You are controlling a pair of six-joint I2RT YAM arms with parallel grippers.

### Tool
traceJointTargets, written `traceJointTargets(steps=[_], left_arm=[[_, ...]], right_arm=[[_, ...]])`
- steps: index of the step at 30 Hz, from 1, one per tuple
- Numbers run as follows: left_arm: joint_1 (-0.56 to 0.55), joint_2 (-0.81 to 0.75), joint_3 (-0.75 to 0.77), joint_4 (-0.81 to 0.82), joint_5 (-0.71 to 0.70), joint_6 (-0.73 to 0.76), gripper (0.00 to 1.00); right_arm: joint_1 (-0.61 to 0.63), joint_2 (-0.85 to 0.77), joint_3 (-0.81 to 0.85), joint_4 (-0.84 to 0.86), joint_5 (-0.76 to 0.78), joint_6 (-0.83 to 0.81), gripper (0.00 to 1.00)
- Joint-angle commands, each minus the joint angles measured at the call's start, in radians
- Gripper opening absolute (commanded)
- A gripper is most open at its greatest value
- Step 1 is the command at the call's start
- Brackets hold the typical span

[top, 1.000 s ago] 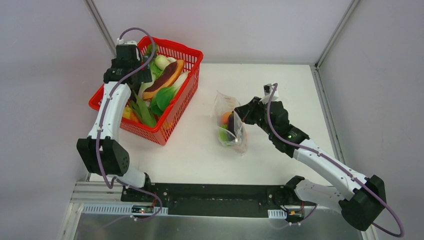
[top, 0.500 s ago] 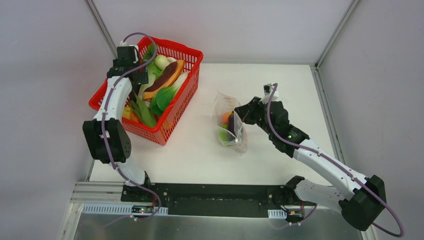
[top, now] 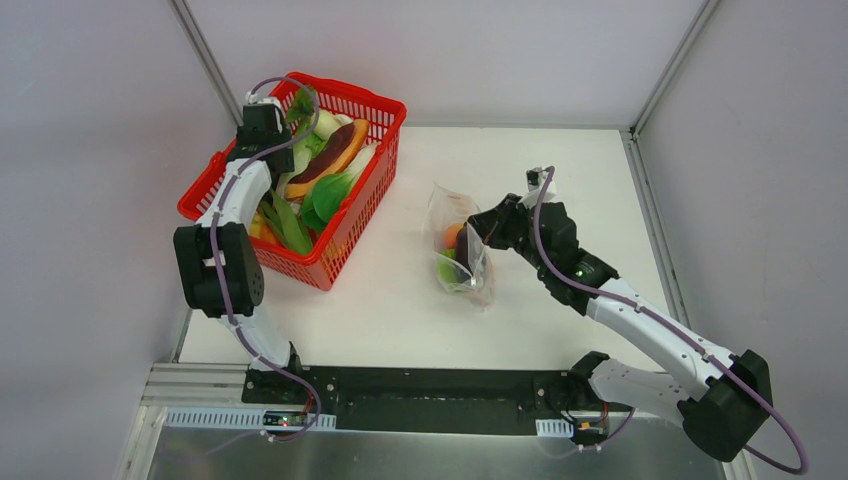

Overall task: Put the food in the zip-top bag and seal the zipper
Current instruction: Pick up the fake vegetable from the bin.

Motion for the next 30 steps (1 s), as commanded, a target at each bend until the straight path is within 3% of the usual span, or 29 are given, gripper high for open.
traceJointTargets(steps=[1, 5, 17, 24, 30], left_arm=[[0.004, 0.007, -0.020, 0.080, -0.053, -0.016, 0.60], [0.004, 0.026, -0.030, 0.090, -0.050, -0.016, 0.57], [0.007, -0.044, -0.075, 0.041, 0.044, -0.041, 0.18], [0.006, -0.191, -0.223, 0.180, 0.106, -0.017, 0.06], [0.006, -0.312, -0.258, 0.190, 0.142, -0.011, 0.00]], right_arm=[[-0.006, -0.004, 0.040, 0.031, -0.004, 0.001, 0.00], [-0.005, 0.002, 0.042, 0.031, -0.009, 0.004, 0.00], [-0.006, -0.010, 0.033, 0.025, -0.012, 0.013, 0.00], [-0.007, -0.039, 0.031, 0.025, -0.004, 0.015, 0.00], [-0.007, -0.062, 0.022, 0.025, 0.004, 0.023, 0.00]])
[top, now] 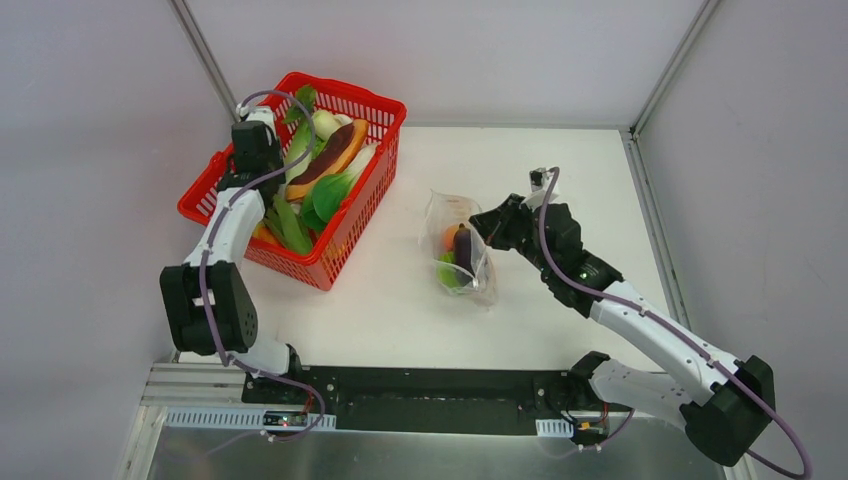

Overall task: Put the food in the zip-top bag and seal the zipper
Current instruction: Pick up the fake vegetable from the bin.

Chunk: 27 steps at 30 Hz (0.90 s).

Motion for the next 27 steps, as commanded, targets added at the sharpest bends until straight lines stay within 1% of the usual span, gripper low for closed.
traceJointTargets(steps=[1, 8, 12, 17, 21, 23, 25, 27], left_arm=[[-0.001, -0.123, -0.016, 0.042, 0.075, 0.000, 0.00], [-0.002, -0.235, -0.088, 0.045, 0.110, -0.010, 0.00], [-0.001, -0.269, -0.130, 0.059, 0.102, -0.003, 0.00], [-0.001, -0.291, -0.120, 0.037, 0.115, -0.016, 0.00], [-0.002, -0.364, -0.125, 0.066, 0.136, -0.041, 0.00], [-0.002, -0.406, -0.101, 0.037, 0.148, -0.063, 0.00], [-0.002, -0.445, -0.065, -0.010, 0.185, -0.068, 0.00], [-0.001, -0.490, -0.037, -0.040, 0.274, -0.104, 0.00]], right_arm=[[-0.007, -0.037, 0.020, 0.035, 0.010, 0.019, 0.00], [-0.008, -0.039, 0.011, 0.041, 0.006, 0.030, 0.00], [-0.009, -0.043, 0.005, 0.041, 0.009, 0.034, 0.00], [-0.011, -0.042, 0.004, 0.039, 0.009, 0.029, 0.00], [-0.013, -0.045, 0.006, 0.040, 0.014, 0.026, 0.00], [-0.015, -0.043, 0.006, 0.040, 0.015, 0.025, 0.00], [-0.017, -0.040, 0.007, 0.040, 0.015, 0.025, 0.00], [-0.018, -0.033, 0.008, 0.040, 0.013, 0.026, 0.00]])
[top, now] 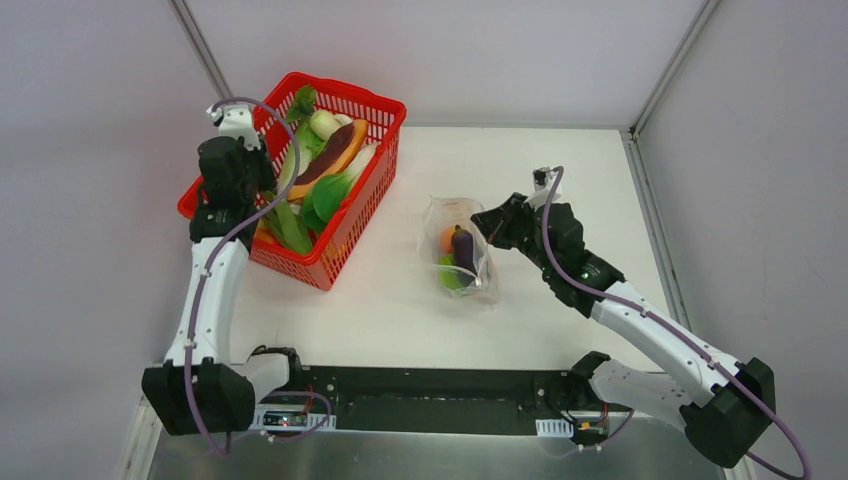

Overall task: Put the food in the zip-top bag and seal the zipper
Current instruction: Pick up the fake vegetable from the bin.

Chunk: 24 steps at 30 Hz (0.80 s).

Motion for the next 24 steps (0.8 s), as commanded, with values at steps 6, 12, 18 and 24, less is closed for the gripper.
traceJointTargets(steps=[6, 12, 18, 24], left_arm=[[-0.001, -0.230, 0.069, -0.021, 0.320, -0.146, 0.00], [-0.002, -0.323, 0.044, -0.004, 0.447, -0.209, 0.00], [-0.005, -0.372, 0.019, 0.119, 0.732, -0.329, 0.00], [-0.065, -0.406, -0.015, 0.258, 0.855, -0.418, 0.00]], right_arm=[[-0.008, 0.005, 0.016, 0.052, 0.000, 0.009, 0.00], [-0.009, 0.029, 0.023, 0.062, -0.013, 0.015, 0.00], [-0.009, 0.043, 0.027, 0.070, -0.026, 0.024, 0.00], [-0.009, 0.036, 0.021, 0.082, -0.025, 0.036, 0.00]])
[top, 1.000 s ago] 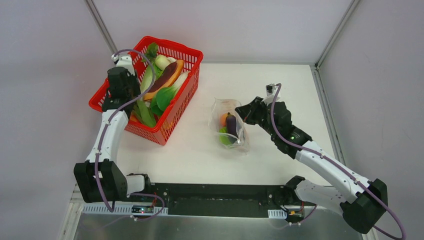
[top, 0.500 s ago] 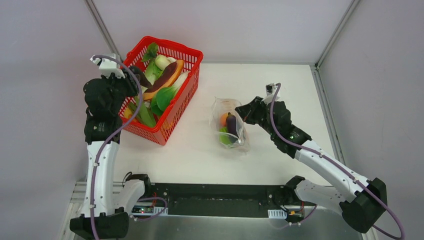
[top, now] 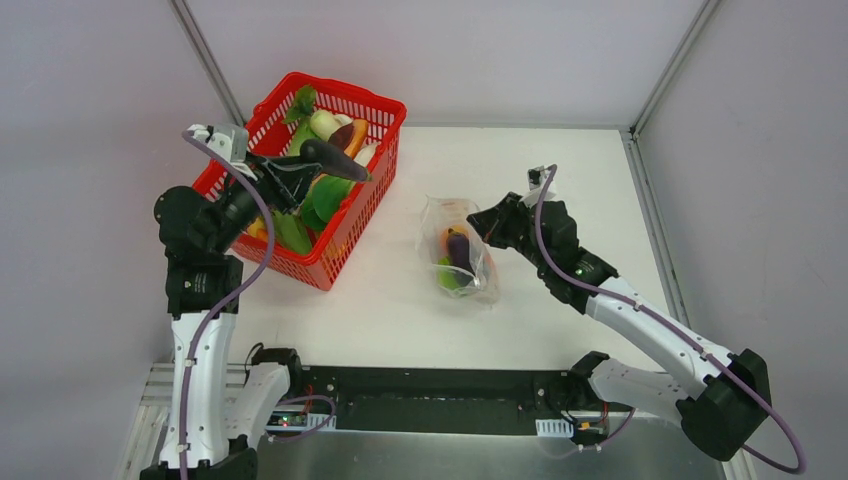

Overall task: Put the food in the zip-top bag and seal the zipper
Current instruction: Pick up the fake vegetable from the bin, then place the fake vegetable in the zipper food storage bag.

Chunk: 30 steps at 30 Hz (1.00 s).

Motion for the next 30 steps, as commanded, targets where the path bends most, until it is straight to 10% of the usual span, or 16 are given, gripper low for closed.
traceJointTargets(steps=[1, 15, 30], left_arm=[[-0.054, -0.019, -0.016, 0.197, 0.187, -0.118, 0.00], [-0.630, 0.103, -0.024, 0.054, -0.005, 0.208, 0.00], [-0.871, 0.265, -0.018, -0.018, -0.426, 0.553, 0.00]], right_arm=[[-0.006, -0.007, 0.021, 0.059, -0.011, 0.022, 0.00], [-0.006, -0.013, 0.019, 0.058, -0.007, 0.027, 0.00], [-0.006, -0.025, 0.017, 0.050, -0.006, 0.027, 0.00]])
